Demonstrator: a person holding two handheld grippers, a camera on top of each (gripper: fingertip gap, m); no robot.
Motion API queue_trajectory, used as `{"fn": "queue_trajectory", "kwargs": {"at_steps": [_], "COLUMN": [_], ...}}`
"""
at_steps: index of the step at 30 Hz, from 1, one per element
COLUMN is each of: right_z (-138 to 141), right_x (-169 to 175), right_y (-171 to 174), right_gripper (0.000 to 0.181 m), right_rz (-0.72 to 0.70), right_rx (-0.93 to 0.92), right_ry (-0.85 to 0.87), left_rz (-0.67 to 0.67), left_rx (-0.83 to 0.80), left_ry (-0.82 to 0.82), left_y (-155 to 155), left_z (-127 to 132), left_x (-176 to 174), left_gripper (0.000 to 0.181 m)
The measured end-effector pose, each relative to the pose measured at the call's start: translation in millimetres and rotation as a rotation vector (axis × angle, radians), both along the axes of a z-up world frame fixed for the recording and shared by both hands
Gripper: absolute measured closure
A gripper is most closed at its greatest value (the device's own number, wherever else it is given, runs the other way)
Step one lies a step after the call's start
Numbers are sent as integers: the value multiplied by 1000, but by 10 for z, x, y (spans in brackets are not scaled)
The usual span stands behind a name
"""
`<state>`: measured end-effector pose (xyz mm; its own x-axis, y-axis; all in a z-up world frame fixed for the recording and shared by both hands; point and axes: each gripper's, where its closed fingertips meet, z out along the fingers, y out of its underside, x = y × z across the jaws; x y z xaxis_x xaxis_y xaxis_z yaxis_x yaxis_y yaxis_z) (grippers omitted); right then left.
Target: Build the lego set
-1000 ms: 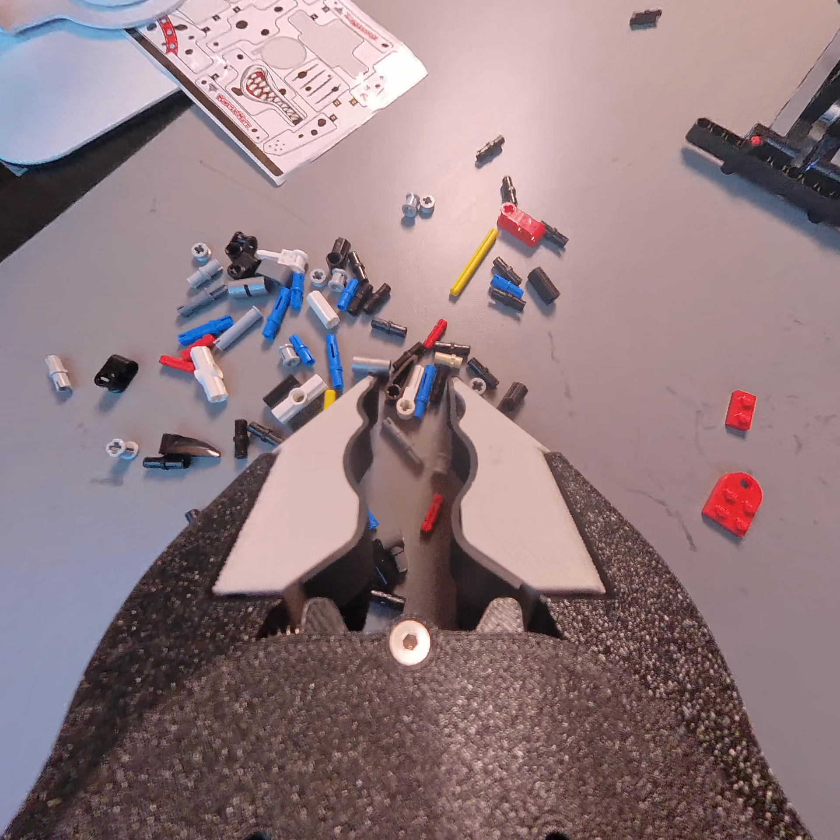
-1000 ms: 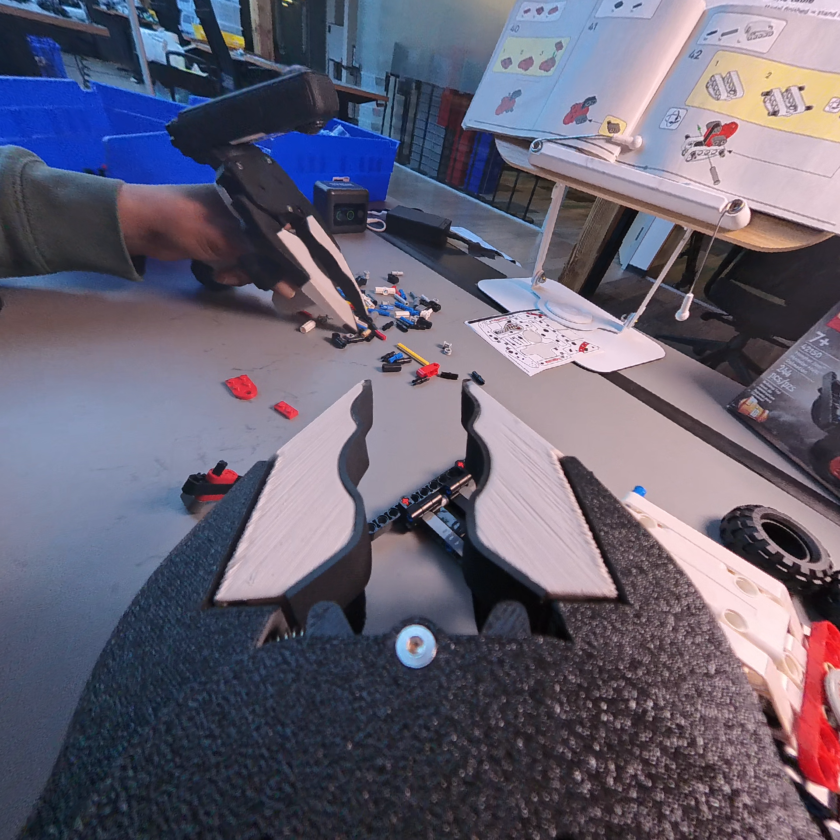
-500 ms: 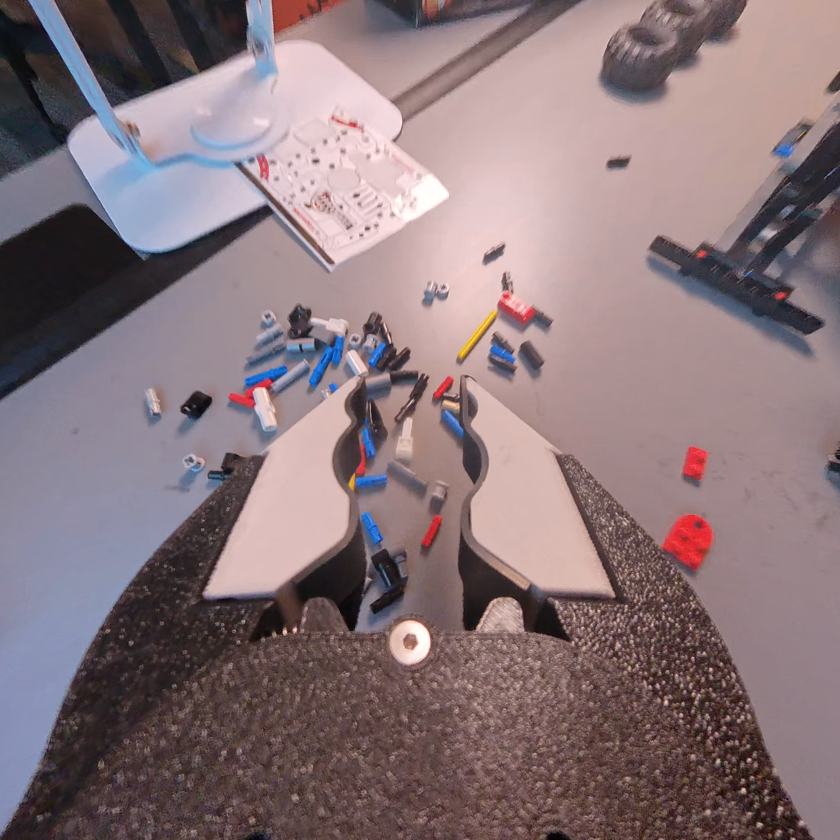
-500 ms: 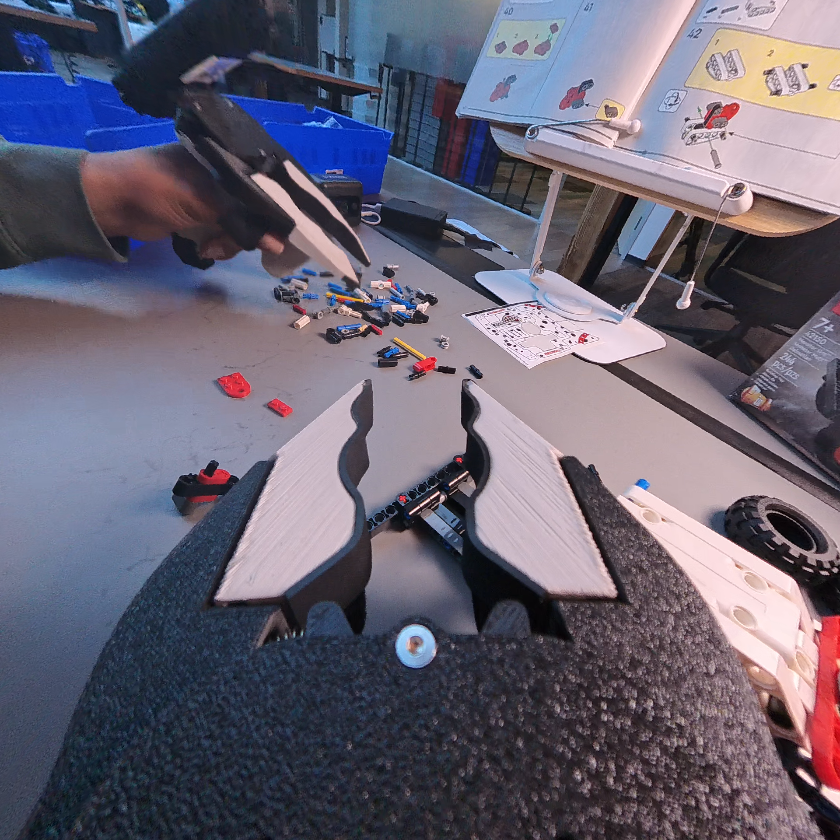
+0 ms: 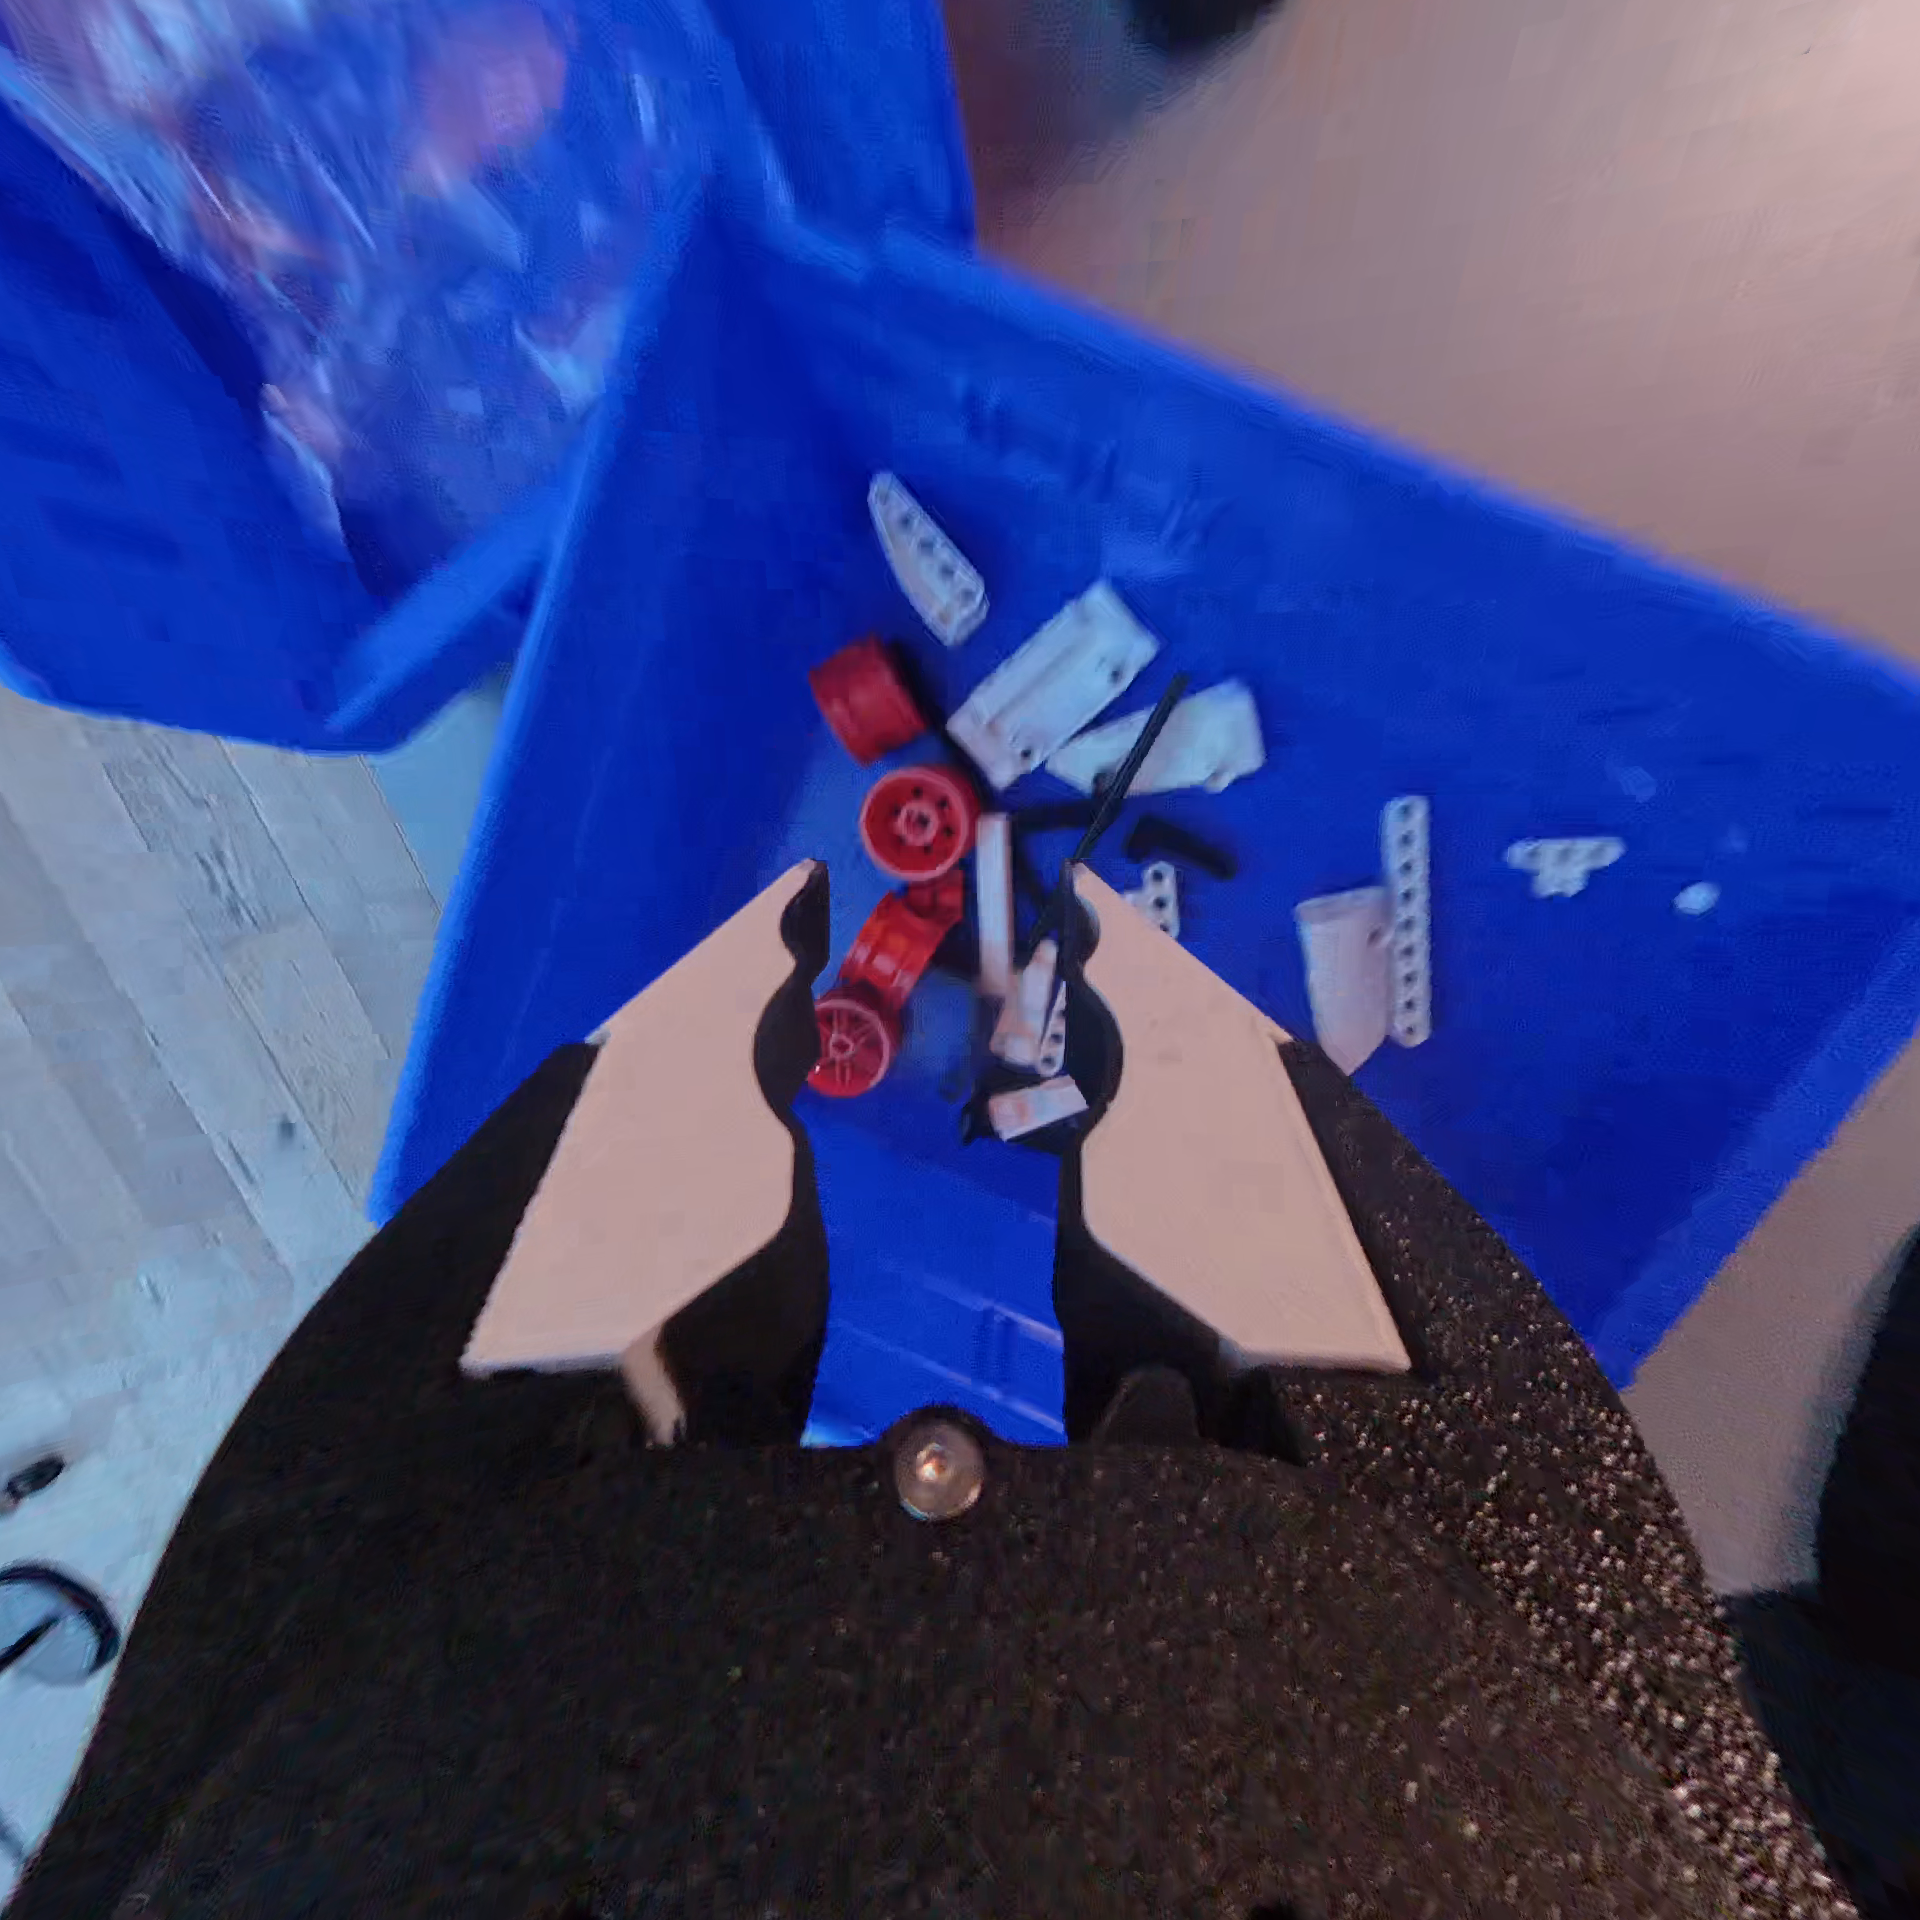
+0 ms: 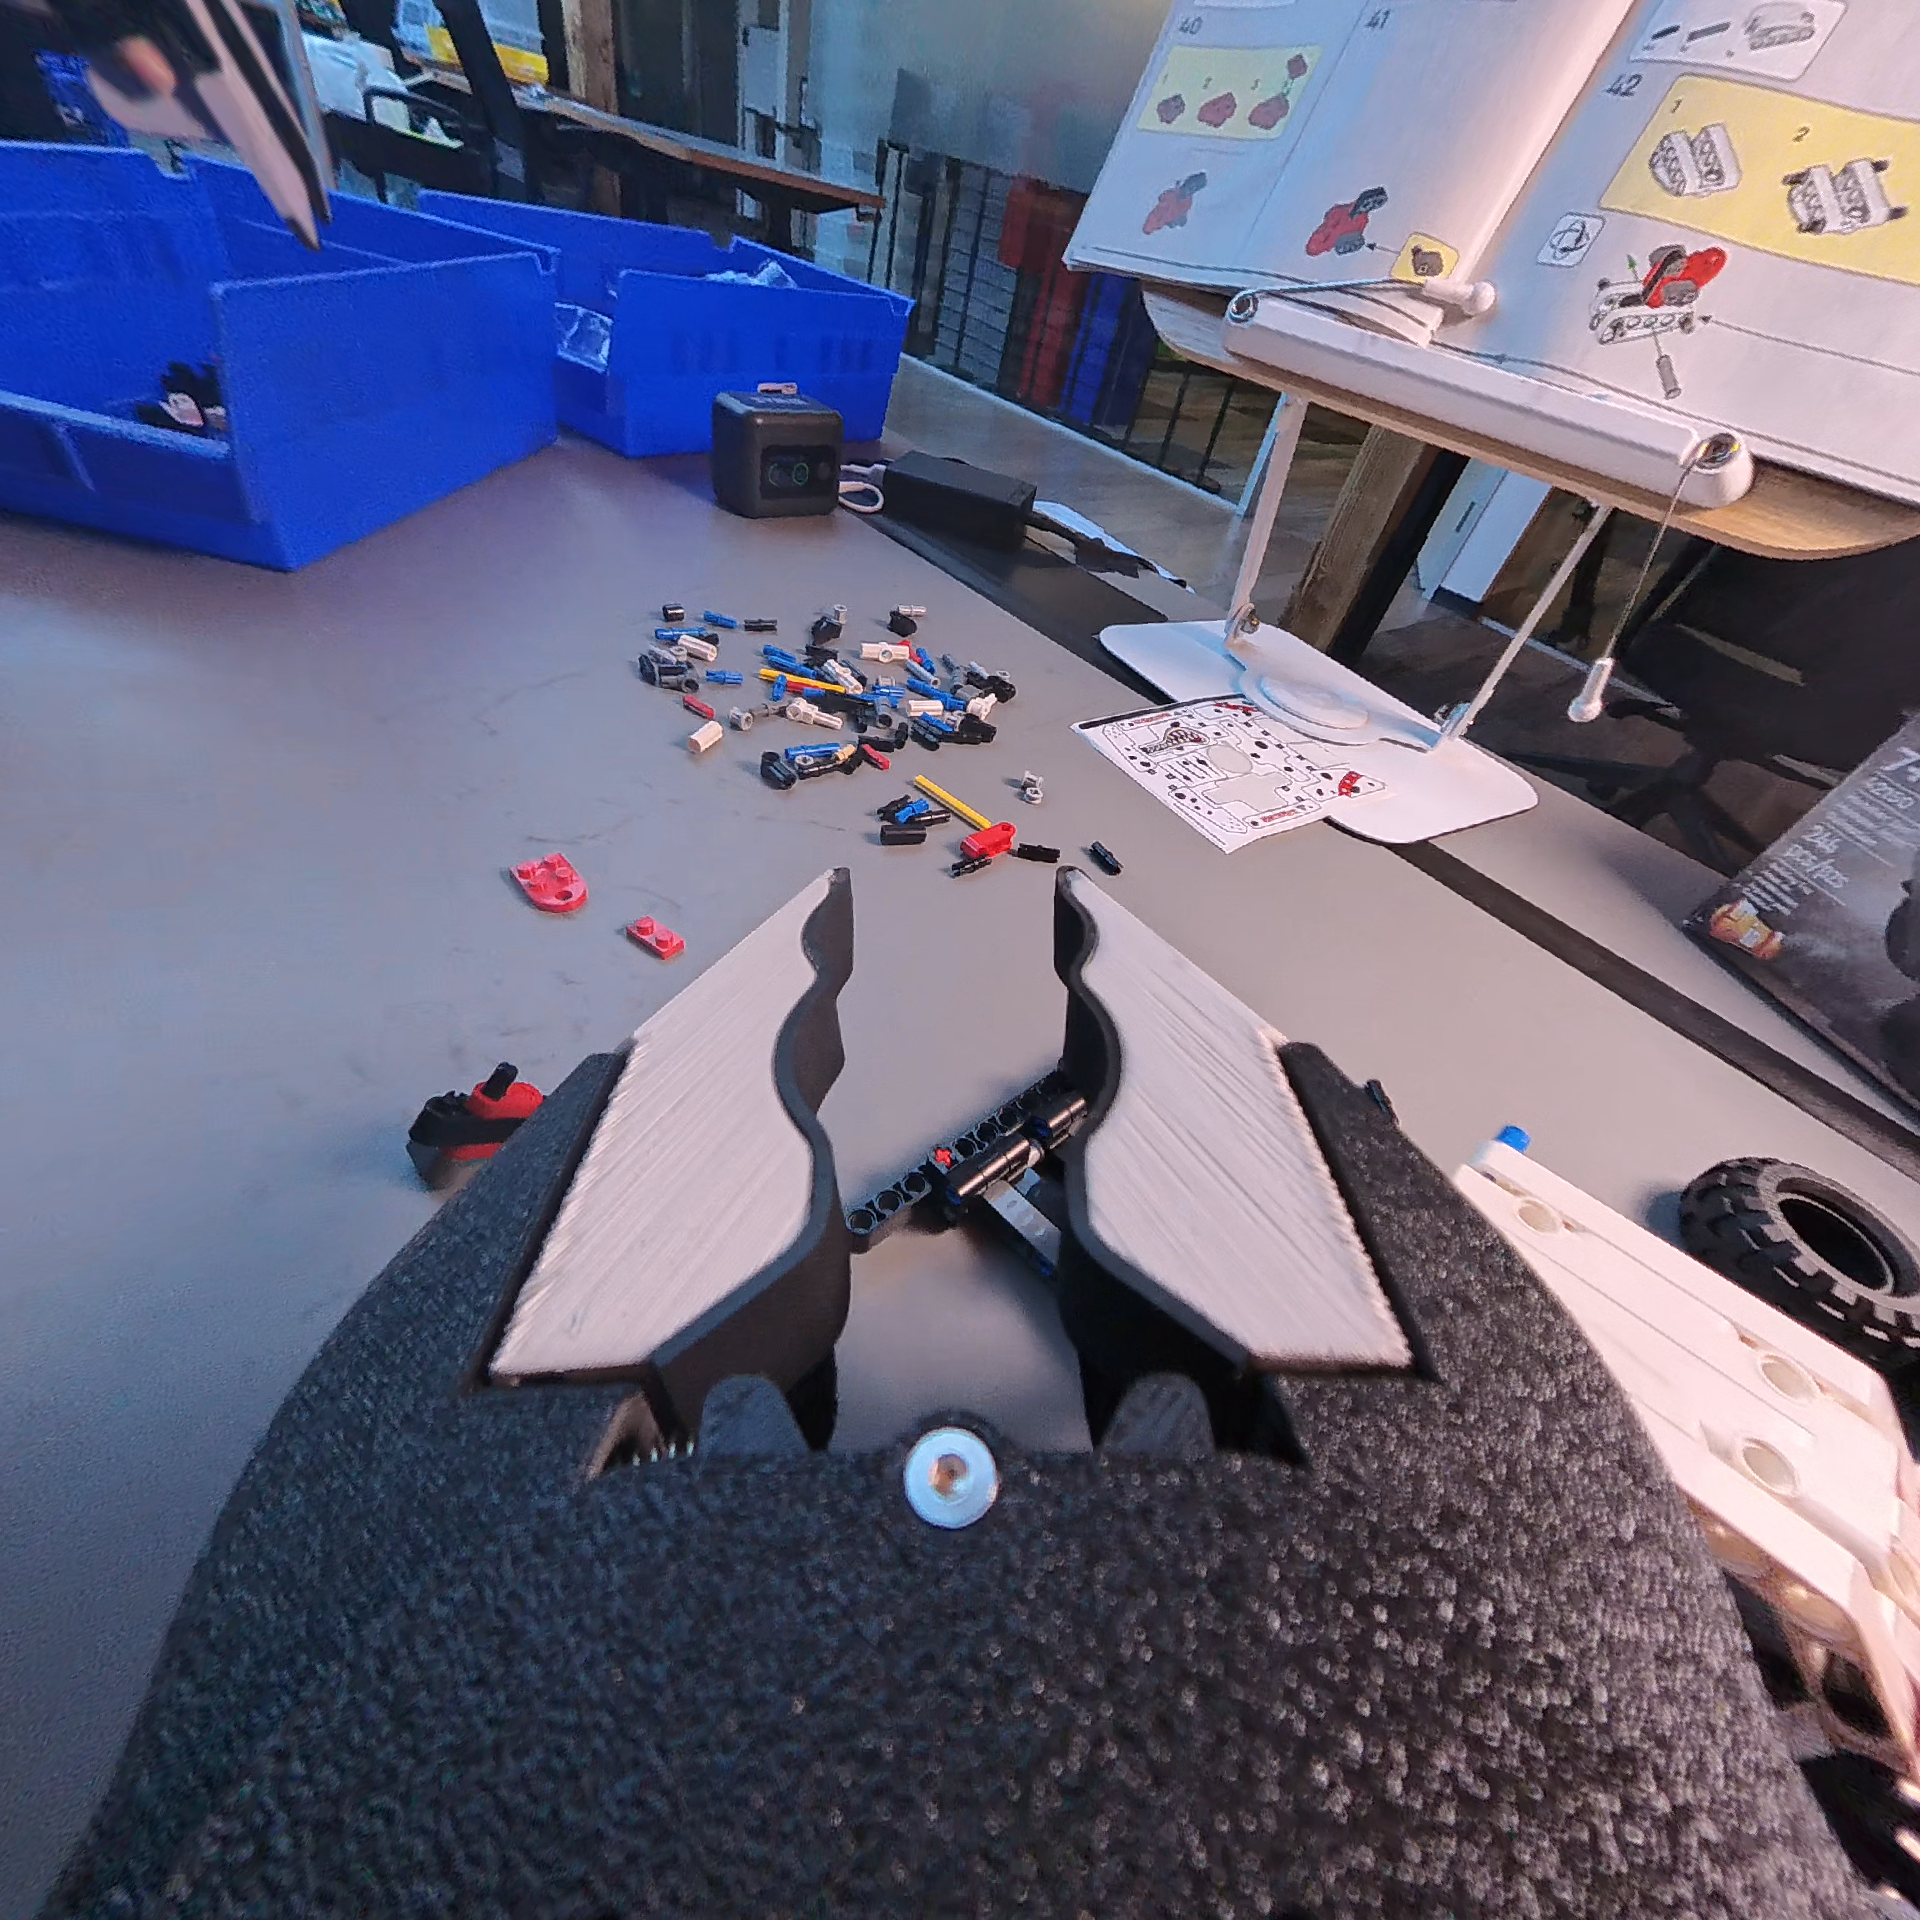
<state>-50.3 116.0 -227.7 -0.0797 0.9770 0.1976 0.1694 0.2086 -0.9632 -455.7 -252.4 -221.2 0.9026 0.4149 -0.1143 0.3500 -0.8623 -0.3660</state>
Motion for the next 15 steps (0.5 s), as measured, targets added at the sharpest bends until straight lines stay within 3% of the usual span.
{"fn": "queue_trajectory", "kwargs": {"at_steps": [4,5,6,9,12,15], "right_z": [-20,-28,-36,-55,-55,-66], "right_x": [2,6,10,6,-34,-86], "right_y": [25,40,55,93,99,93], "right_gripper": [143,143,143,143,144,144], "right_rz": [-32,-42,-52,-72,-73,-72], "right_rx": [25,35,46,67,63,73], "right_ry": [-8,-12,-17,-29,-27,-34], "left_rz": [-16,-27,-36,-55,-22,-50], "left_rx": [-216,-259,-302,-362,-445,-411], "left_ry": [-165,-195,-226,-213,-80,-18], "left_y": [-366,-413,-463,-550,-716,-658], "left_z": [-693,-805,-887,-931,-828,-776], "left_x": [-135,-127,-112,-180,-394,-422], "left_gripper": [131,133,147,157,156,148]}}
